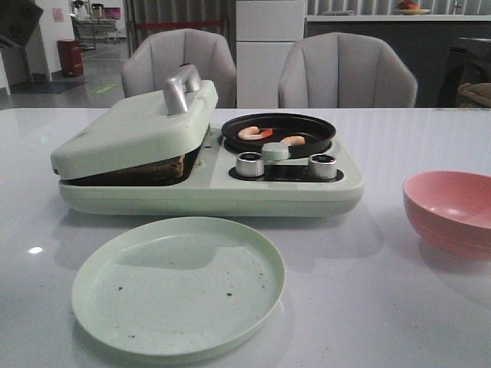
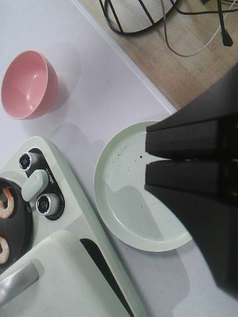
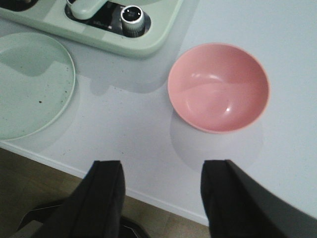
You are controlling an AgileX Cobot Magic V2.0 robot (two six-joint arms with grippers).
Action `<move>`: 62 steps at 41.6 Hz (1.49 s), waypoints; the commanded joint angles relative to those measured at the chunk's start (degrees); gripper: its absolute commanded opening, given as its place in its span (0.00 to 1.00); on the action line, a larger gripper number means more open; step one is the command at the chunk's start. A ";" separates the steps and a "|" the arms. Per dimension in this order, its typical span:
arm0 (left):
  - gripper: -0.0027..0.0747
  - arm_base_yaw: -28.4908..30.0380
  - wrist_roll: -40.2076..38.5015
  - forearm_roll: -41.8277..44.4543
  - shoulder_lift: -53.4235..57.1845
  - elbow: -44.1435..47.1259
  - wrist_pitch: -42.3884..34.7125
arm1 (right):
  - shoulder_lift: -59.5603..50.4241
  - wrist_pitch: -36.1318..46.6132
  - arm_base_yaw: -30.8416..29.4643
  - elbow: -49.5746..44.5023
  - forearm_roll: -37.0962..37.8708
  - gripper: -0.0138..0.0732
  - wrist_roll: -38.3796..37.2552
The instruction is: Make breakfast with bread and shrimp
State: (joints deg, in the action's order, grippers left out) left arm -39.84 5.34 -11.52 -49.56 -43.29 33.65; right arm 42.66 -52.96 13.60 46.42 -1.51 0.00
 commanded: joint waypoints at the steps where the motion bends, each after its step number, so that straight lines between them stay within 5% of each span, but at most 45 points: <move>1: 0.17 -0.38 -0.37 -0.43 0.32 -1.80 -4.09 | -5.12 2.93 0.10 -2.26 1.51 0.69 0.00; 17: 0.17 -0.38 -0.37 -0.43 0.32 -1.80 -4.09 | -13.82 2.71 0.10 -9.83 0.92 0.68 0.00; 26: 0.17 -0.38 -0.37 -0.43 0.32 -1.80 -4.09 | -13.82 2.76 0.10 -9.91 0.68 0.34 0.00; 32: 0.17 -0.38 -0.37 -0.43 0.32 -1.80 -4.09 | -13.82 2.75 0.10 -9.91 -0.42 0.22 0.00; 49: 0.17 -0.38 -0.37 -0.56 1.15 -1.55 -4.16 | -13.82 2.75 0.10 -9.91 -0.42 0.21 0.00; 62: 0.17 17.28 -0.27 6.13 18.01 8.88 -12.27 | -13.82 2.75 0.10 -9.91 -0.37 0.21 0.00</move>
State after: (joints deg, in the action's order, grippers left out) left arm -26.99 5.34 -7.92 -36.50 -36.42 28.16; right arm 28.75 -53.83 13.60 35.02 -1.63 -0.30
